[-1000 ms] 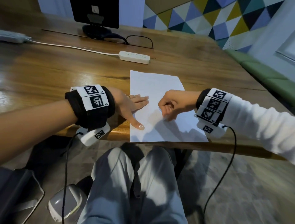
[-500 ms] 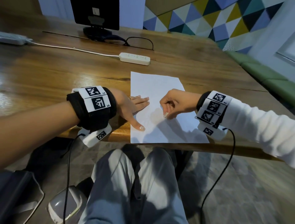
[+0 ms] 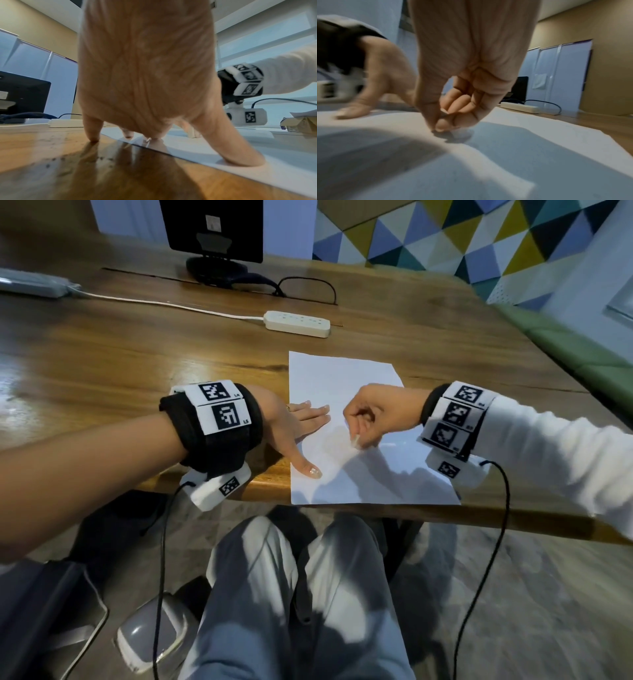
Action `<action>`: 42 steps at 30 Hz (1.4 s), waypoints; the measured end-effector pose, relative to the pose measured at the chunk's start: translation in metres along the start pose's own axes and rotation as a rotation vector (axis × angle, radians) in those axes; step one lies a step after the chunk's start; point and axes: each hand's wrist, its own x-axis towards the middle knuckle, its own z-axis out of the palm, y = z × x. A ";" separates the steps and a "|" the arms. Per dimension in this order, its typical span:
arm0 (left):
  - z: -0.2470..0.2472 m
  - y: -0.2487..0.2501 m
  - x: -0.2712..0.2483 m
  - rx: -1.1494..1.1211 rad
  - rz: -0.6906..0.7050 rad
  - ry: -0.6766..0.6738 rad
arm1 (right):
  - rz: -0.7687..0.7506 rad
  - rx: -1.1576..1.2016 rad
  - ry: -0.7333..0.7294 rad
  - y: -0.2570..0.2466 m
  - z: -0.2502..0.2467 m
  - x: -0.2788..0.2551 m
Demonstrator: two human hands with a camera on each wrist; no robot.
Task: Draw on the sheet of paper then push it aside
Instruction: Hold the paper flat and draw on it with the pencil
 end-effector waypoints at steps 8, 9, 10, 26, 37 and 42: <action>0.000 0.001 0.000 0.008 -0.009 0.000 | -0.026 -0.058 -0.039 -0.006 0.001 0.004; 0.000 0.001 -0.001 0.005 -0.008 0.001 | -0.041 -0.056 0.032 -0.005 -0.001 0.007; 0.000 0.002 -0.002 0.005 -0.010 0.004 | -0.047 -0.051 0.074 -0.005 -0.002 0.009; 0.000 0.001 -0.001 0.013 -0.010 -0.008 | -0.071 -0.052 0.055 -0.010 -0.001 0.013; 0.002 -0.001 -0.001 0.017 0.003 -0.011 | -0.062 -0.060 0.025 -0.022 0.013 0.013; 0.002 0.001 -0.002 0.031 0.001 -0.012 | -0.068 -0.053 0.053 -0.020 0.011 0.014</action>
